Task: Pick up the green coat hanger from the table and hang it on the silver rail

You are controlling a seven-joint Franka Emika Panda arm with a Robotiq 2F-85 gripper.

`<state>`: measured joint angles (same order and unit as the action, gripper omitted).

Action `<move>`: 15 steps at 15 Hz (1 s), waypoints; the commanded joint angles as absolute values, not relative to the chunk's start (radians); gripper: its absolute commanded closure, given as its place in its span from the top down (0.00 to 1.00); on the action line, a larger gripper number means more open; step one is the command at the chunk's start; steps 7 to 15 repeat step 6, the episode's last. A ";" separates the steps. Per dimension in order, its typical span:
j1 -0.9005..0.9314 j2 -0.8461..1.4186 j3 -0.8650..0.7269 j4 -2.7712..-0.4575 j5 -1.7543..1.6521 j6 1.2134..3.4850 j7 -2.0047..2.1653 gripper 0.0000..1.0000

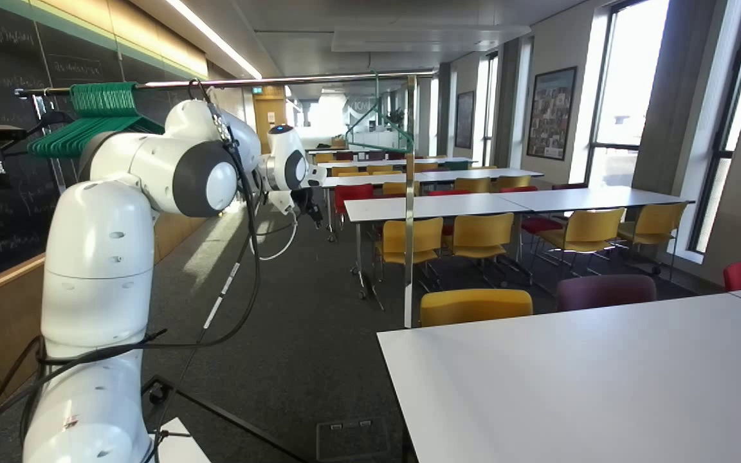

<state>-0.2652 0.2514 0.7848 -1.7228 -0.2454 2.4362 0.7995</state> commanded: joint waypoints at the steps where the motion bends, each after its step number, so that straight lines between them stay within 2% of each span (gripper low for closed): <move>1: -0.111 0.204 0.603 -1.733 -0.148 2.446 0.743 1.00; 15: -0.113 0.201 0.609 -1.742 -0.147 2.446 0.743 1.00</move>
